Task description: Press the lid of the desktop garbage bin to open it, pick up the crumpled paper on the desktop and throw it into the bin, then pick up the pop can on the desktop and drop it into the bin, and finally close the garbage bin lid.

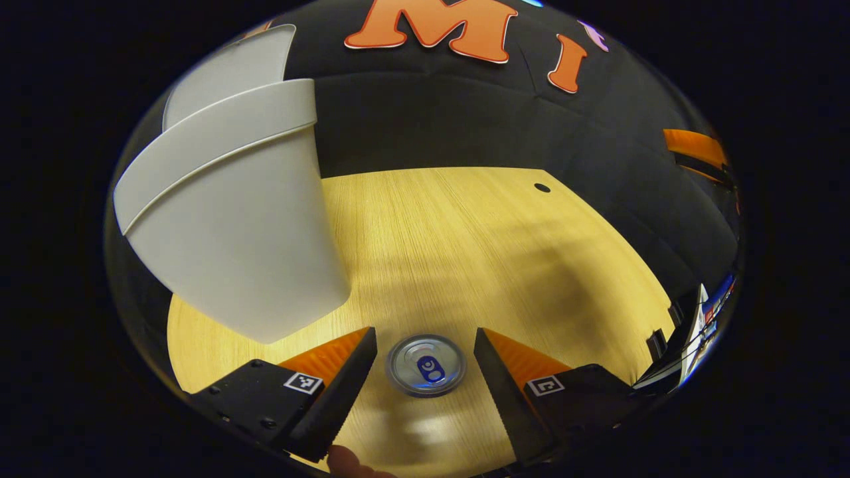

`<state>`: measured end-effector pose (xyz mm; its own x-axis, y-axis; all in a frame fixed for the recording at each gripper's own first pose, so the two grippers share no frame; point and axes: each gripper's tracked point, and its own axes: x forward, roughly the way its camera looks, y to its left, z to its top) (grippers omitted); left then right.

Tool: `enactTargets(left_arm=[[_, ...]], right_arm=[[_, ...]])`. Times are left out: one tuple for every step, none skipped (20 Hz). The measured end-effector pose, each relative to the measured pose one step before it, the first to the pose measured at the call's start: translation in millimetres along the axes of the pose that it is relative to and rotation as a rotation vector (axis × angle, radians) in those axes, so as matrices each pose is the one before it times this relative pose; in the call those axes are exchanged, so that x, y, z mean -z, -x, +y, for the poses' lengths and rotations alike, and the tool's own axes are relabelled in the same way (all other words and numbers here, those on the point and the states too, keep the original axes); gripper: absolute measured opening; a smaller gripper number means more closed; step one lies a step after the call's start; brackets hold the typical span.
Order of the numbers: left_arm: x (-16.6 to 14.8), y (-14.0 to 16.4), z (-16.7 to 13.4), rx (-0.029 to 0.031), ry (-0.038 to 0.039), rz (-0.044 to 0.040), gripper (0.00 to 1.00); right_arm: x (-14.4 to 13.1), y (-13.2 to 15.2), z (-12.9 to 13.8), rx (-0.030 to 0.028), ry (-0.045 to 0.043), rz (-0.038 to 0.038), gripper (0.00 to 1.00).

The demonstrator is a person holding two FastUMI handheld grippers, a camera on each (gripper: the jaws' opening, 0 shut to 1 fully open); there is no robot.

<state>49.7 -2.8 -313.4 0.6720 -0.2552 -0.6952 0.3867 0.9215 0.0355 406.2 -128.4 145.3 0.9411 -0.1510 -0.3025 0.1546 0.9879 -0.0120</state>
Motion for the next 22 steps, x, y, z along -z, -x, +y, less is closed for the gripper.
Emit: enactTargets(left_arm=[[2.7,-3.5,0.09,0.00046,0.00163,0.00927,0.96],[3.29,-3.26,-0.02,0.0017,0.00573,0.01208,0.96],[3.76,-4.09,0.08,0.00475,0.01099,0.01485,0.96],[3.47,-3.53,-0.13,0.00395,0.01369,0.01718,0.96],[3.83,-2.77,1.39,0.00581,0.00955,0.01532,0.96],[2.46,-1.59,1.97,-0.00358,0.00312,0.00814,0.96],[2.38,-2.08,1.56,-0.01212,-0.00132,0.00789,0.96],[2.1,-1.42,1.21,-0.00793,-0.00355,0.01048,0.96],[1.71,-2.4,0.13,-0.00716,-0.0016,0.00828,0.96],[0.87,-2.83,-0.64,-0.00302,-0.00263,0.00989,0.96],[1.01,-4.61,1.95,-0.00896,0.0031,0.00062,0.96],[-3.37,-1.91,-0.31,-0.00059,-0.00347,-0.00543,0.96],[-1.38,-1.02,-1.22,0.0054,-0.00619,-0.00308,0.85],[-1.34,-1.51,0.77,-0.00249,-0.00129,-0.00308,0.85],[1.55,4.13,-1.59,0.00703,-0.00377,-0.00062,0.84],[-0.99,1.25,-1.53,0.00351,-0.00364,-0.0027,0.84],[0.05,1.85,-1.67,0.00361,-0.00435,-0.00252,0.84],[-1.96,2.86,-2.1,0.00273,-0.0009,-0.00411,0.84],[-3.29,5.47,0.42,0.00297,0.00268,-0.00437,0.84],[-4.97,6.38,0.5,0.00255,0.00584,-0.00811,0.84],[-2.98,9.28,1.62,0.00628,0.00573,-0.01051,0.84],[-6.68,8.7,-0.1,0.00776,0.00262,-0.01849,0.84]], right_arm=[[2.08,-1.18,0.34,-0.00047,-0.00163,0.00378,0.95],[0.66,-1.07,0.17,0.0008,-0.00107,0.00415,0.95],[1.02,-0.65,-0.24,0.00021,-0.0007,0.00316,0.95],[0.4,0.07,-1.19,0.00205,-0.00204,0.00387,0.95],[0.66,-0.32,-0.67,0.00179,-0.00189,0.00397,0.95],[1.11,-0.59,-0.67,0.00045,-0.00266,0.00477,0.95],[2.17,-0.61,-1.15,0.00186,-0.00316,0.00468,0.95],[0.28,0.02,-1.42,0.00053,-0.0022,0.00474,0.95],[1.62,-0.38,-1.53,0.00173,-0.00187,0.0047,0.96],[1.57,-1.24,-0.16,0.00153,-0.00229,0.00517,0.95],[0.11,-0.97,0.62,-0.00132,-0.00255,0.00428,0.95],[0.2,-0.29,0.51,-0.00046,-0.00282,0.00341,0.95],[0.84,-0.56,0.16,-0.0026,-0.00062,0.00386,0.95],[-0.07,0.53,0.67,-0.00121,0.00141,0.00104,0.96],[-0.07,-0.12,-0.21,-0.00279,0.00147,0.00189,0.95],[-0.56,0.34,0.72,-0.00295,0.00051,0.0014,0.96],[-0.97,0.02,0.92,-0.00269,-0.00035,0.00014,0.96],[-0.91,0.06,1.02,-0.00159,0.00003,0.00031,0.95],[-0.55,0.13,1.35,-0.00091,0.00234,-0.00028,0.95],[-1.28,0.84,1.19,-0.00052,0.00271,-0.00163,0.96],[-2.19,-0.2,2.37,-0.00216,0.00179,-0.00254,0.96],[-1.04,0.58,2.64,-0.00277,0.00099,-0.00351,0.96]])
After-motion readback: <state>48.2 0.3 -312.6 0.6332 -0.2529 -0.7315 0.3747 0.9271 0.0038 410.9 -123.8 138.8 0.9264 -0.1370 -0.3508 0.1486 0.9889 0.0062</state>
